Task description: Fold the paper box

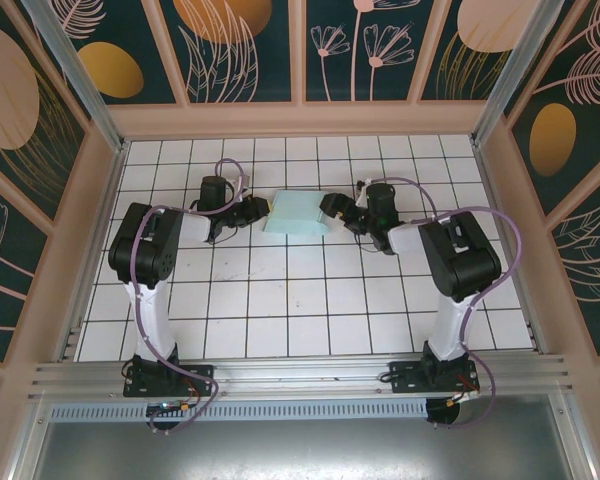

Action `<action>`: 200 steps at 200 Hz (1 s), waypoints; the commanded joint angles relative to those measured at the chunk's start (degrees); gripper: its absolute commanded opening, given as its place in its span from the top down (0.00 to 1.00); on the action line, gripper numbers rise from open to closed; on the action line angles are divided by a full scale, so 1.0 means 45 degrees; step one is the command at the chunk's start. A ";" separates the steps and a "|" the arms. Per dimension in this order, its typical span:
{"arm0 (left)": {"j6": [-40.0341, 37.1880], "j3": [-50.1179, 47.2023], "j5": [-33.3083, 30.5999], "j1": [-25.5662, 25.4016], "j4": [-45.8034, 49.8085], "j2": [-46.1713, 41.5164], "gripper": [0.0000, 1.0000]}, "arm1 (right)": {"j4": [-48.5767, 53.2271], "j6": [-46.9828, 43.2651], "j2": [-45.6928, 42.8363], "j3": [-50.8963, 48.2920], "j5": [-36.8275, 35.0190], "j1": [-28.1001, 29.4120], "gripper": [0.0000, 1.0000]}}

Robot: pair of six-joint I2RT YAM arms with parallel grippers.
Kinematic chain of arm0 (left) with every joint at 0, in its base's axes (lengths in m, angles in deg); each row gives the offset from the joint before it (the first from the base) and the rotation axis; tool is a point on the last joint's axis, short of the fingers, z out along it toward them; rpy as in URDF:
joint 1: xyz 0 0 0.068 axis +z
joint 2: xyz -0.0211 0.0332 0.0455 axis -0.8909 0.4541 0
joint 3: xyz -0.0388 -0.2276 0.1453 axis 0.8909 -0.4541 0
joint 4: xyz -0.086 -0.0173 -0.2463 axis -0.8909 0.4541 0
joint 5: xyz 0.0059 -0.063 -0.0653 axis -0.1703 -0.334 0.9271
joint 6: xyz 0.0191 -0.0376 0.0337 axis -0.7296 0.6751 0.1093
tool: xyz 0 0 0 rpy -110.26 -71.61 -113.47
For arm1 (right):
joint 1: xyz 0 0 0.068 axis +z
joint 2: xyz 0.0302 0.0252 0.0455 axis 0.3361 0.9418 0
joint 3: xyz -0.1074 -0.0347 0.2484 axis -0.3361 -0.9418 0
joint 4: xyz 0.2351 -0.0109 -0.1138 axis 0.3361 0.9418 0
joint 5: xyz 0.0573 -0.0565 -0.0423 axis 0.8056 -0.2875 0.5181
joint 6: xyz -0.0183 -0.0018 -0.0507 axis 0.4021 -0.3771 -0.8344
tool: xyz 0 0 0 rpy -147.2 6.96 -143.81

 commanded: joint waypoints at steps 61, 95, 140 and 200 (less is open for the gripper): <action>0.0005 -0.0196 0.0087 0.0055 0.0343 0.0419 0.84 | -0.2418 0.1843 0.0954 0.0585 0.2270 0.0087 0.28; 0.0027 -0.0216 0.0076 0.0050 0.0348 0.0496 0.83 | -0.2604 0.2054 0.1137 0.0687 0.2511 0.0047 0.33; -0.0117 -0.0289 0.0203 0.0049 0.0076 0.0441 0.81 | -0.2642 0.2216 0.1117 0.0659 0.2533 0.0011 0.42; -0.0483 -0.0767 -0.0136 0.0037 -0.0858 -0.0218 0.64 | -0.2597 0.2348 0.0938 0.0658 0.2572 -0.0036 0.53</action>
